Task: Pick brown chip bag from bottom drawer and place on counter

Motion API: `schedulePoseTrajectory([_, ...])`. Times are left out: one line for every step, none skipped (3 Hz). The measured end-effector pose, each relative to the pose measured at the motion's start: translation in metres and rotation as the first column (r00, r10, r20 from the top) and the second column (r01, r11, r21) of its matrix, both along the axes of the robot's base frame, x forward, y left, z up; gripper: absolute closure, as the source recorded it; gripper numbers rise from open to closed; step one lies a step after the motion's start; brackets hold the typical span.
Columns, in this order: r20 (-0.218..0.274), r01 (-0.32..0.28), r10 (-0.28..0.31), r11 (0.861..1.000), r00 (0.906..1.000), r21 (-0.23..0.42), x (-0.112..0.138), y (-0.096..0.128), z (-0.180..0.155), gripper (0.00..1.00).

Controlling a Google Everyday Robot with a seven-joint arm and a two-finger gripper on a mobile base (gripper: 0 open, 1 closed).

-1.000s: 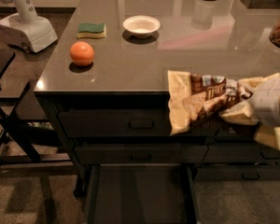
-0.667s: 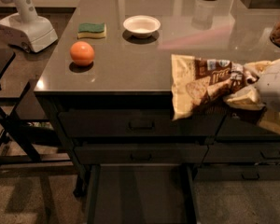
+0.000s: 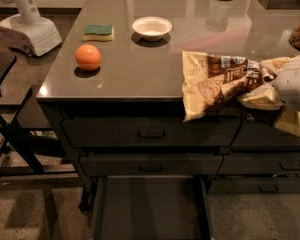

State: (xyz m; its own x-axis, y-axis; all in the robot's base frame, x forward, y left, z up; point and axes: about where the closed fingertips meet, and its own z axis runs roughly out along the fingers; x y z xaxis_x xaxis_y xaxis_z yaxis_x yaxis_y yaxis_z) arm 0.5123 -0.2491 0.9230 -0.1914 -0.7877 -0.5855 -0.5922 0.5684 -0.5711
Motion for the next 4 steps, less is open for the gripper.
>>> schedulePoseTrajectory([0.024, -0.012, 0.012, 1.000, 0.9997, 0.017, 0.029, 0.000, 0.022, 1.00])
schedulePoseTrajectory([0.029, -0.066, 0.065, 0.997, 0.9975, 0.033, 0.069, 0.024, 0.042, 1.00])
schedulePoseTrajectory([0.029, -0.066, 0.065, 0.997, 0.9975, 0.034, 0.069, 0.024, 0.042, 1.00])
schedulePoseTrajectory([0.026, -0.097, 0.095, 0.993, 0.9951, 0.070, 0.089, 0.038, 0.043, 1.00])
